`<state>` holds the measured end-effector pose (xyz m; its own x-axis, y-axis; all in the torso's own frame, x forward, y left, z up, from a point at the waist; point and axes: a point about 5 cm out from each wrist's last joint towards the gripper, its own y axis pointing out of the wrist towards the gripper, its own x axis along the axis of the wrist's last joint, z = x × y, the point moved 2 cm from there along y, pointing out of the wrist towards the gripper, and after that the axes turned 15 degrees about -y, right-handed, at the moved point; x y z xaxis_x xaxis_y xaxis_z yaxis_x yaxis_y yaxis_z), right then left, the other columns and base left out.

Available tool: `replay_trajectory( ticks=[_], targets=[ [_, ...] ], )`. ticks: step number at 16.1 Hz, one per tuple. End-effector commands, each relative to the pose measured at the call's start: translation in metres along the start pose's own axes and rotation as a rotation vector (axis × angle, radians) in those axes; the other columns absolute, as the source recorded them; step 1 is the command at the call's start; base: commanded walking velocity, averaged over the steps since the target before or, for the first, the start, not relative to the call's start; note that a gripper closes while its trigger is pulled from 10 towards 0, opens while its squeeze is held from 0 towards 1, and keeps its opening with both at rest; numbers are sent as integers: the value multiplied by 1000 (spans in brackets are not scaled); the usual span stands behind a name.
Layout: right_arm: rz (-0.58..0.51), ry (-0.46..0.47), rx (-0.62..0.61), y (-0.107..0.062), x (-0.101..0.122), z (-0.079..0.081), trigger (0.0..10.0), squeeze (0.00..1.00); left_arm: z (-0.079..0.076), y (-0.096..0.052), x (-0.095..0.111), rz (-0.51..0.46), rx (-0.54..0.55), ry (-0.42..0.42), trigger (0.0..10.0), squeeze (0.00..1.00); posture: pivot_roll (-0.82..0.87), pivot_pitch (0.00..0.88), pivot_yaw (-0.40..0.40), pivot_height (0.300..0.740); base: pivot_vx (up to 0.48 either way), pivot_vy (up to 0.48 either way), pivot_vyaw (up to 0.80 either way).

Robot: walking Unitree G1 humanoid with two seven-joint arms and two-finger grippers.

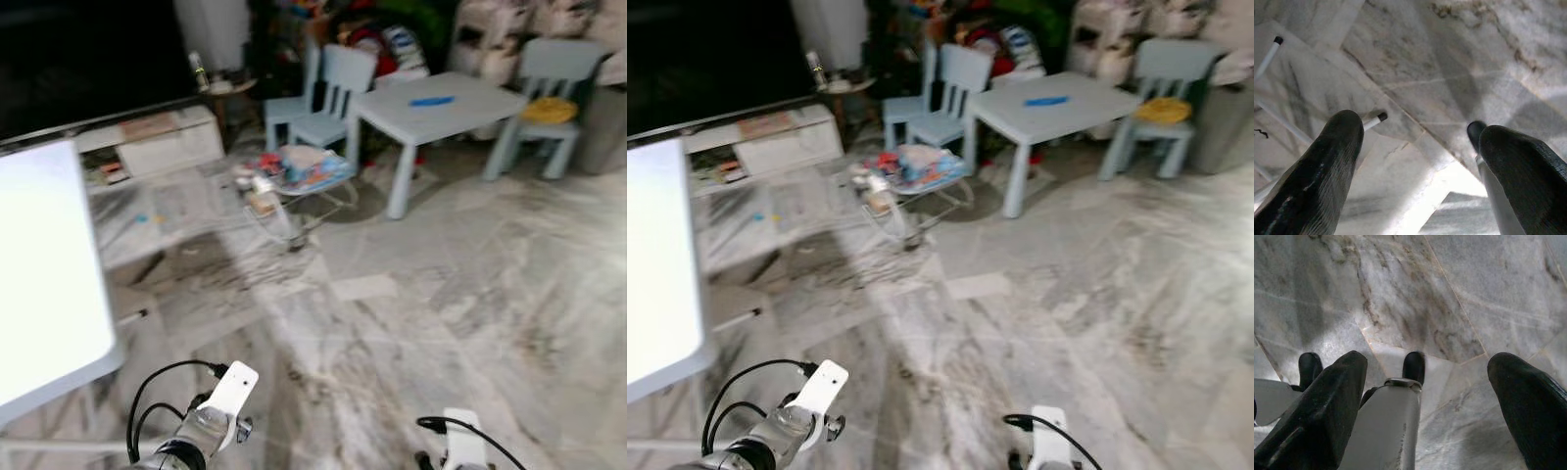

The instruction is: Hang keys on a hook

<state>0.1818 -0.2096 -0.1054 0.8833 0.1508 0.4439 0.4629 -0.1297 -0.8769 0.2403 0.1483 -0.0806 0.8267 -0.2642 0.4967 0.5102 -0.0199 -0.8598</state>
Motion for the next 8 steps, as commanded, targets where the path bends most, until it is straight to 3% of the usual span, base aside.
replay_trajectory(
  ticks=[1, 3, 5, 7, 8],
  targets=[
    [9, 51, -52, -1, -8, -10, 10000, 0, -9, 0, -3, 9, -13, 36, 10000, 0, -68, 0, 76, 740, 0, 0, 0],
    [39, 70, -78, -2, -15, -12, 10000, 0, -11, 0, -7, 21, -21, 85, 10000, 0, -55, 0, 74, 740, 0, 0, 0],
    [52, 79, -88, -2, -20, -12, 10000, 0, -11, 0, -11, 19, -3, 32, 10000, 0, -58, 0, 72, 740, 0, 0, 0],
    [43, -13, -66, -2, -19, -10, 10000, 0, -9, 0, -14, 26, 7, -7, 10000, 0, -67, 0, 31, 740, 0, 0, 0],
    [32, -123, -29, -2, -16, -7, 10000, 0, -7, 0, -15, 23, 16, -22, 10000, 0, -54, 0, 0, 740, 0, 0, 0]
  ],
)
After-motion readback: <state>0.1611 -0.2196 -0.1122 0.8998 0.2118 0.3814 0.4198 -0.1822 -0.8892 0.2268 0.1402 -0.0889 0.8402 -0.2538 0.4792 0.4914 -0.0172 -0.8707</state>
